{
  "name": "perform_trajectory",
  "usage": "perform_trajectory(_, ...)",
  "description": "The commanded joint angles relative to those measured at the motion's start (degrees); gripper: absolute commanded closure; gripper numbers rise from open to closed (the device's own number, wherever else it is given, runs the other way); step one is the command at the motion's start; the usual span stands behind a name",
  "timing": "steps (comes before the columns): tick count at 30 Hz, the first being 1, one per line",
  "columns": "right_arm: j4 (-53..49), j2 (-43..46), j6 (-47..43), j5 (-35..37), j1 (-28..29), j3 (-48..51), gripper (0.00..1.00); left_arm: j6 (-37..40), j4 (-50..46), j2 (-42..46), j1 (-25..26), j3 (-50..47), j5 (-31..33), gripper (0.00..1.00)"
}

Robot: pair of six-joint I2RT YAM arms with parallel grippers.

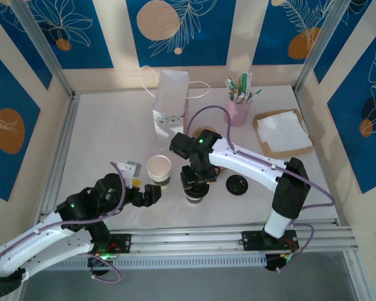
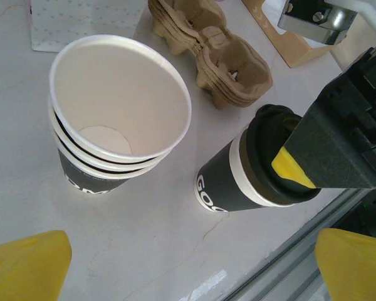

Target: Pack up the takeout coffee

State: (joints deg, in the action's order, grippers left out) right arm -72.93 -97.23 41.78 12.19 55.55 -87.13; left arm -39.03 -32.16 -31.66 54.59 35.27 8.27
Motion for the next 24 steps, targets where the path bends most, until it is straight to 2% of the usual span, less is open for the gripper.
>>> perform_trajectory(1,-1.52,-0.76,-0.49,-0.01,0.46,-1.76,0.37,0.39,0.95,0.10,-0.45,-0.49,1.57,0.00)
perform_trajectory(24,-0.37,-2.48,-1.06,-0.99,0.52,-1.54,0.37,1.24,1.36,-0.94,-0.45,-0.32,1.61,0.00)
